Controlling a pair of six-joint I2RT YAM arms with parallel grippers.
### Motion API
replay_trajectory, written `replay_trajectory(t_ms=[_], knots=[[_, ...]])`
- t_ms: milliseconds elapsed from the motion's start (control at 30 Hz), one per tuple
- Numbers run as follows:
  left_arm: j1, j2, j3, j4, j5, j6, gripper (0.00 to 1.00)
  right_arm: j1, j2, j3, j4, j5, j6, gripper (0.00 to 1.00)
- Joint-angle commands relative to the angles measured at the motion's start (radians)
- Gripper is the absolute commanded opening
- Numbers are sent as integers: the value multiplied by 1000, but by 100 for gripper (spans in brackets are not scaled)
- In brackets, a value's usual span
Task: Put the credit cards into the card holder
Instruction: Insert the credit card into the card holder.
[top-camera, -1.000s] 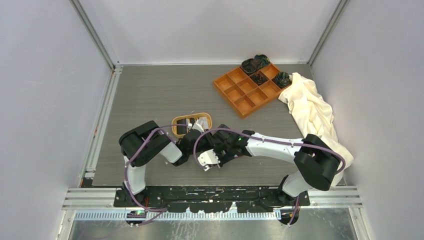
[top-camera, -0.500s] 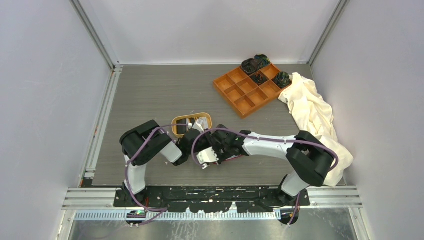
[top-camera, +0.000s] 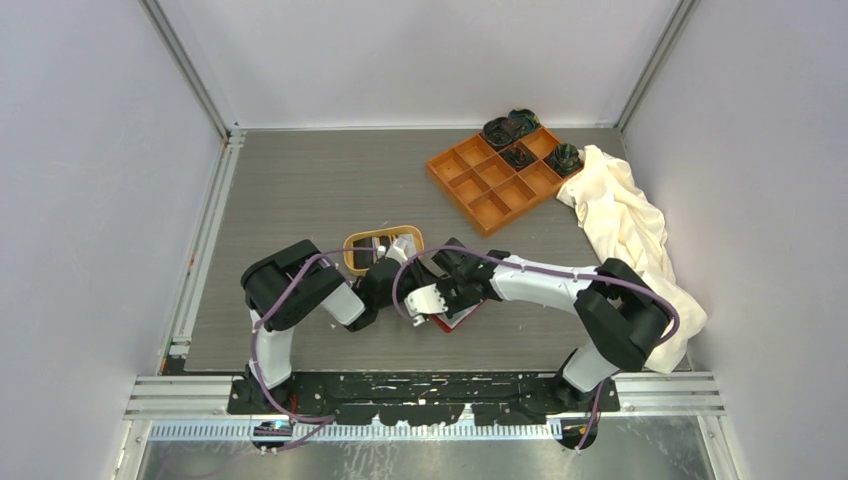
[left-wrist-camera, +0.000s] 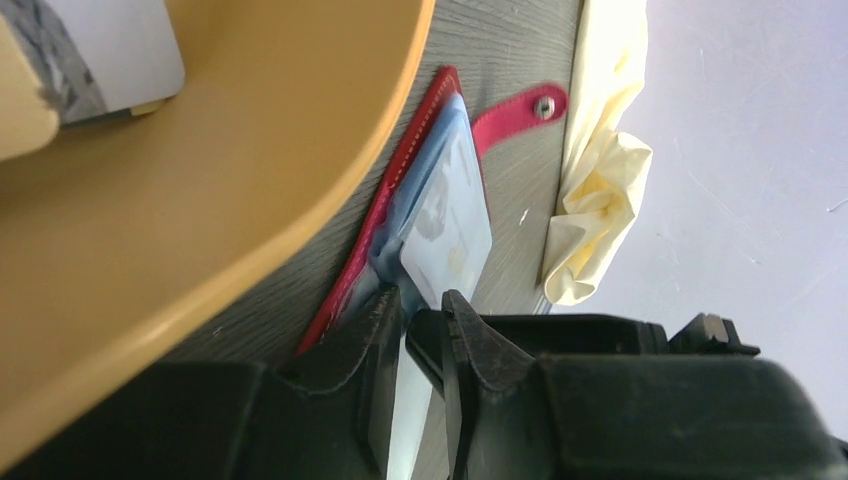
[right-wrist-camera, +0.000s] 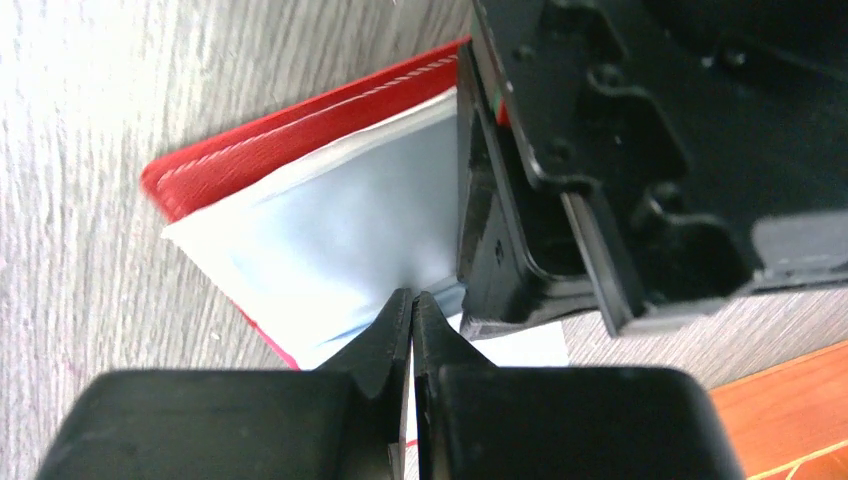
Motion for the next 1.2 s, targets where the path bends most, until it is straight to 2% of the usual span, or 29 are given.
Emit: replay_trajectory(t_ms=[0,167,367,600,833,933,967,1067,1100,1167], knots=[[5,33,-5,-78,-4,43,24,-36,-18,35,-46,19,-25,8],[6,14,-5,-84,3,53,25,-63,-38,50,-72,-25,-9,9],[6,-100,-10,-185,-7,116,27,-140,-95,110,-199,-281,36,16],[4,-306,-44,-316,-20,228,27,-267,-154,140,-227,-492,150,24],[3,-573,-70,-530,-7,419,27,-386,-139,175,-171,-652,423,34],[3,-701,-119,-531,-24,470,28,-441,-77,210,-156,-663,583,36],[3,-742,-153,-502,-36,474,29,-461,-41,233,-172,-665,632,36],[4,-842,-280,-354,-80,440,53,-512,87,316,-260,-659,708,36],[6,-873,-338,-300,-94,421,64,-529,123,341,-285,-649,722,36],[5,-905,-398,-232,-111,394,75,-545,181,376,-327,-635,731,37]])
